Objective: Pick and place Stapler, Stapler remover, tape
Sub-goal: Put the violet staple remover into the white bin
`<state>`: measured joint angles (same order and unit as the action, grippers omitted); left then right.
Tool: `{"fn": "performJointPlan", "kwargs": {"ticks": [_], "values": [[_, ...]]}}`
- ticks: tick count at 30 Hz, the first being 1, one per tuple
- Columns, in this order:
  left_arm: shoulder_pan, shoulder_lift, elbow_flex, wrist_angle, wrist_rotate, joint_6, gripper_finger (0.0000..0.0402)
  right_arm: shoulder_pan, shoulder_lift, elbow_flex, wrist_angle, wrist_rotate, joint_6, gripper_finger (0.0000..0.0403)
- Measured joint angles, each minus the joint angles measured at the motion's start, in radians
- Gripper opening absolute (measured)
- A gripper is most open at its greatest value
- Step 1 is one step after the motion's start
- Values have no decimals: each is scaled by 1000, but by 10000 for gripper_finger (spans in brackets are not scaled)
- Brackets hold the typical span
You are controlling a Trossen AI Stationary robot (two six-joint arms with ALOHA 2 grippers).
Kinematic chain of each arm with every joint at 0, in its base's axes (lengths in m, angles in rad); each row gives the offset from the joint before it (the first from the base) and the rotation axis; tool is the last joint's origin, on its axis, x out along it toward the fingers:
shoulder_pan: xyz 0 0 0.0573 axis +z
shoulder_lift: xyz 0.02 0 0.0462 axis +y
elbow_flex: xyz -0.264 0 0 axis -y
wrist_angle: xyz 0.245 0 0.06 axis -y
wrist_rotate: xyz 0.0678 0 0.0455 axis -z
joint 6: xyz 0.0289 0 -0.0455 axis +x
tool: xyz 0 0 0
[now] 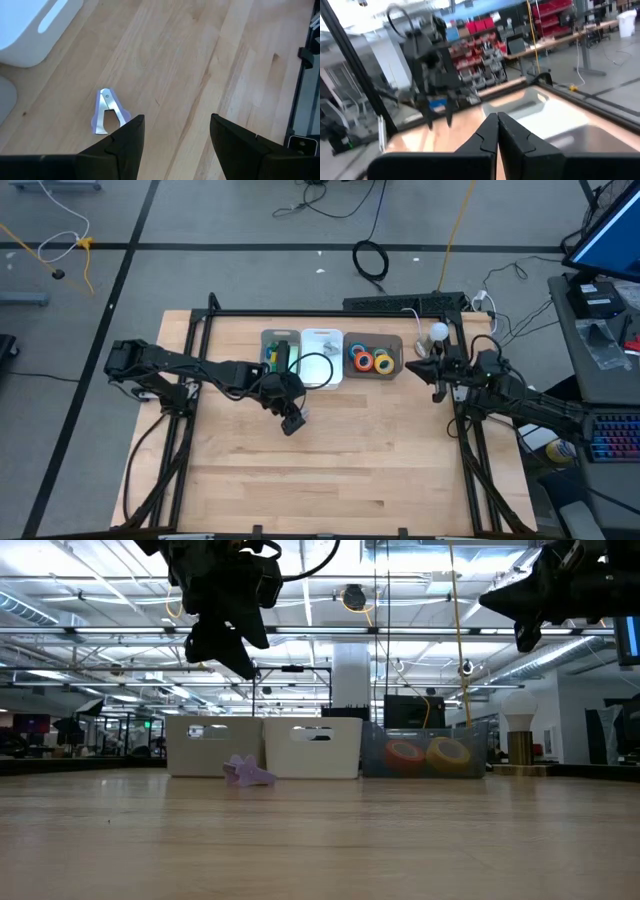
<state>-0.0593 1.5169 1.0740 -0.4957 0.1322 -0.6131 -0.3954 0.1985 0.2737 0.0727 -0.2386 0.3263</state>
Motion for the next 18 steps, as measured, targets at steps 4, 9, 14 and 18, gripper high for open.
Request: {"fn": "performJointPlan", "kwargs": {"ticks": [4, 9, 14, 18], "values": [[0, 0, 0, 0, 0, -1, 225, 0, 1, 0, -118, 11, -30, 4], [0, 0, 0, 0, 0, -5, 225, -1, 6, -37, -178, 56, -21, 4], [0, 0, 0, -1, 0, -6, 225, 0, 5, -174, 32, 51, 25, 4], [0, 0, 0, -3, 0, -5, 225, 0, -4, -246, 163, 26, 77, 4]]}}
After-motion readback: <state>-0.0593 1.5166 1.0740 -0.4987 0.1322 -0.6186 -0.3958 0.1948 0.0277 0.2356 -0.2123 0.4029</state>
